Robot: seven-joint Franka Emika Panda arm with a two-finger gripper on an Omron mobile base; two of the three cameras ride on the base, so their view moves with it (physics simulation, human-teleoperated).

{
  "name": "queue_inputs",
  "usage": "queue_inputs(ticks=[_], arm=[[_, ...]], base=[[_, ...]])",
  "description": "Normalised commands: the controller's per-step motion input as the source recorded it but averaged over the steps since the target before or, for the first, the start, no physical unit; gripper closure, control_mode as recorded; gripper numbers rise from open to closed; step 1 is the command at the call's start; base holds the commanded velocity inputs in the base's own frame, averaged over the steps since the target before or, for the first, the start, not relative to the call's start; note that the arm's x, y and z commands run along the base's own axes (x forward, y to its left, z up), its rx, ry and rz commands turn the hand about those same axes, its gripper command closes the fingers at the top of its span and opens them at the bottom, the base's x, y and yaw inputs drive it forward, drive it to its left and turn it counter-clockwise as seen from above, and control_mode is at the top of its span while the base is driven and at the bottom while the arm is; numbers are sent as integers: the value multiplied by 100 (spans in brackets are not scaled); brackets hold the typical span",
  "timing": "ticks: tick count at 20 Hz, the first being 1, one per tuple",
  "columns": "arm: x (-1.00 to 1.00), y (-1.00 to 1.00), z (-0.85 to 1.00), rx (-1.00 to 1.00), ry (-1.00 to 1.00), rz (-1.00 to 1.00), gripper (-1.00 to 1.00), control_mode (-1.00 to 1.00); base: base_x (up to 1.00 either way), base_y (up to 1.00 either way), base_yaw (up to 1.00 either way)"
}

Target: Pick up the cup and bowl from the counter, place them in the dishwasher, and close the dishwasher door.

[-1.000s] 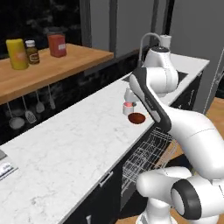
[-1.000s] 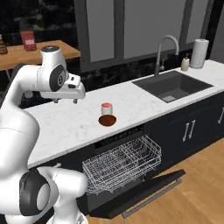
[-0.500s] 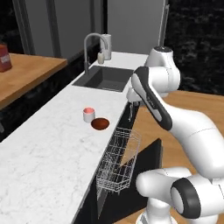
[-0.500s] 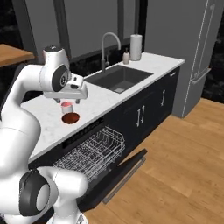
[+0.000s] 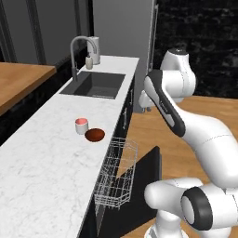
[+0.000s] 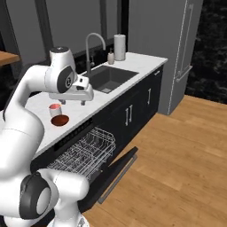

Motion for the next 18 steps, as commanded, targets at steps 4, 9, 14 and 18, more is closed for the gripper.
queue_inputs(ticks=[4,9,14,18], arm=[[0,0,0,0,0,0,-100,100],[0,2,0,0,0,0,-100,-100],[0,3,0,0,0,-1,-100,-100],[0,6,-10,7,0,-2,-100,-100]], base=[[0,53,-8],[0,21,-3],[0,0,0],[0,0,0]])
